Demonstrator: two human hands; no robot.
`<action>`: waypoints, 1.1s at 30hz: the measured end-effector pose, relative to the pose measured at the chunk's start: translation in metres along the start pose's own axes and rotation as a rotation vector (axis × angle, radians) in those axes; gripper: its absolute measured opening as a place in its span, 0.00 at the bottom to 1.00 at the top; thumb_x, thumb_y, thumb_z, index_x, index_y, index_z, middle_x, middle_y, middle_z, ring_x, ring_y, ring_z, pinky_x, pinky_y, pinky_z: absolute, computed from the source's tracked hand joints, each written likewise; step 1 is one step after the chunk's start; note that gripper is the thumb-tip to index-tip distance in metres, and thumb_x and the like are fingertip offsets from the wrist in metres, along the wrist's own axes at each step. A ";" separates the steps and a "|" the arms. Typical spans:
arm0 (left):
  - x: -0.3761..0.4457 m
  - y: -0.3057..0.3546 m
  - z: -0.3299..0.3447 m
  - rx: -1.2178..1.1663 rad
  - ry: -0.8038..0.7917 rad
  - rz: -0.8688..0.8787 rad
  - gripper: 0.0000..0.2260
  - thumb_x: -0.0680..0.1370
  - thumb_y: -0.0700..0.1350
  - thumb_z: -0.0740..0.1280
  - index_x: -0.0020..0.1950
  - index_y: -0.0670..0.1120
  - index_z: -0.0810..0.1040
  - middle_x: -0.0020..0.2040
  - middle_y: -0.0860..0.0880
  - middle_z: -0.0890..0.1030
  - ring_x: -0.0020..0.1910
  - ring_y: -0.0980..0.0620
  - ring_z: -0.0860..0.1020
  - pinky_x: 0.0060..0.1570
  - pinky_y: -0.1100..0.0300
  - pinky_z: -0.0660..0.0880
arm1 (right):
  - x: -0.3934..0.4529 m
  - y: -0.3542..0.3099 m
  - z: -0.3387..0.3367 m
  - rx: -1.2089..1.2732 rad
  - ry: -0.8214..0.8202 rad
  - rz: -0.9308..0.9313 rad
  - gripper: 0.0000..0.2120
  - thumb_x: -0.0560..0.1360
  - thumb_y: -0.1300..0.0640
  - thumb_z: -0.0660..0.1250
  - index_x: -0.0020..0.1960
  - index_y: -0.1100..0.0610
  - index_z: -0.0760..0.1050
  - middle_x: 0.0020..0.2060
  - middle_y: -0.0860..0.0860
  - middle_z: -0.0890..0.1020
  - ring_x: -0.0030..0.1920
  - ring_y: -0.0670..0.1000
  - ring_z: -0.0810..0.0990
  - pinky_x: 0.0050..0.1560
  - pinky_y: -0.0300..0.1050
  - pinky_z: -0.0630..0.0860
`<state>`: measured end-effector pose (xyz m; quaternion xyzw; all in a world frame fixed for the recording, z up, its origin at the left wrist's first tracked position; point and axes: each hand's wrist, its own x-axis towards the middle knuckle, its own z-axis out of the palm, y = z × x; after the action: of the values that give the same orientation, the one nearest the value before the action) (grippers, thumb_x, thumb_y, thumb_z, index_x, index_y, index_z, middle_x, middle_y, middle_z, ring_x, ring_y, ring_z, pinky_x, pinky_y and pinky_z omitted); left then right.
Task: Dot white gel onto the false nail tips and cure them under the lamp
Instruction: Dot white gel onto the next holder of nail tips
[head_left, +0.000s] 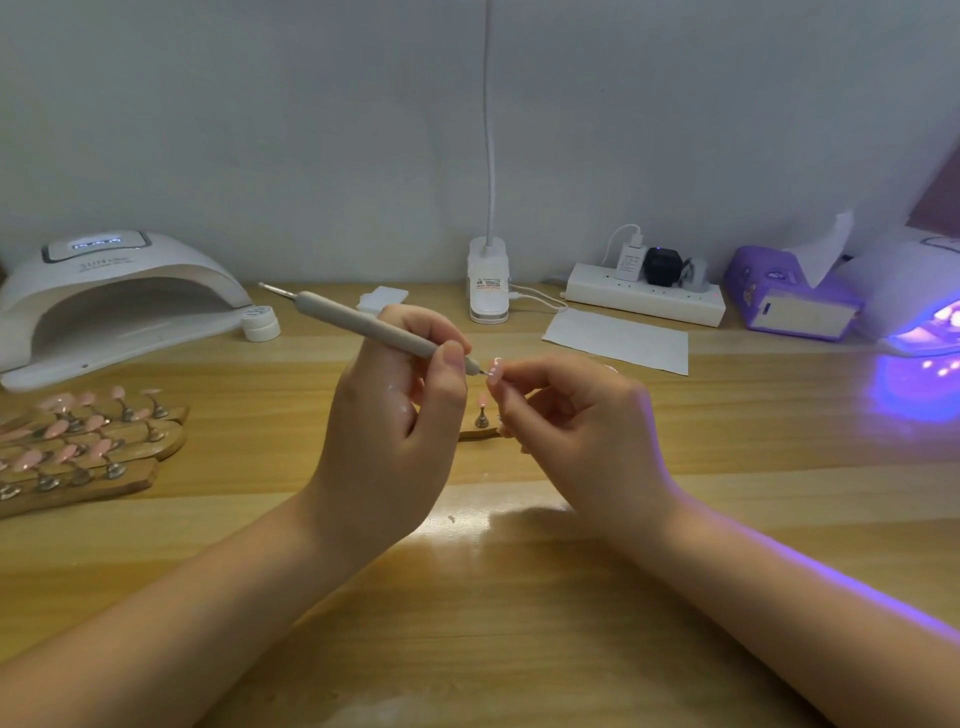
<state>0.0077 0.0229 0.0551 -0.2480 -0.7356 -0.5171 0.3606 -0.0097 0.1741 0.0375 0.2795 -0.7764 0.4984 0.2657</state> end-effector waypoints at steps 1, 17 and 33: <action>0.000 0.000 0.000 0.003 -0.001 0.001 0.03 0.78 0.46 0.57 0.47 0.51 0.70 0.38 0.50 0.75 0.34 0.50 0.74 0.32 0.57 0.73 | 0.000 0.000 0.000 -0.001 0.002 -0.001 0.06 0.75 0.64 0.70 0.51 0.57 0.82 0.39 0.46 0.82 0.36 0.47 0.82 0.35 0.45 0.80; 0.000 0.001 0.001 -0.003 -0.002 0.002 0.03 0.78 0.46 0.57 0.47 0.51 0.70 0.36 0.49 0.75 0.34 0.50 0.74 0.31 0.61 0.73 | 0.000 0.002 -0.001 -0.027 0.004 -0.027 0.07 0.75 0.64 0.70 0.51 0.58 0.82 0.40 0.47 0.83 0.38 0.47 0.82 0.37 0.44 0.80; -0.001 -0.001 0.002 0.026 -0.004 -0.026 0.04 0.77 0.48 0.58 0.46 0.51 0.71 0.35 0.55 0.74 0.34 0.51 0.74 0.32 0.54 0.73 | -0.001 0.004 0.001 -0.014 0.016 -0.031 0.06 0.75 0.65 0.70 0.51 0.59 0.83 0.40 0.49 0.83 0.37 0.47 0.82 0.36 0.46 0.80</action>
<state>0.0065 0.0239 0.0535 -0.2347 -0.7462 -0.5116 0.3555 -0.0120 0.1747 0.0343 0.2857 -0.7734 0.4908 0.2815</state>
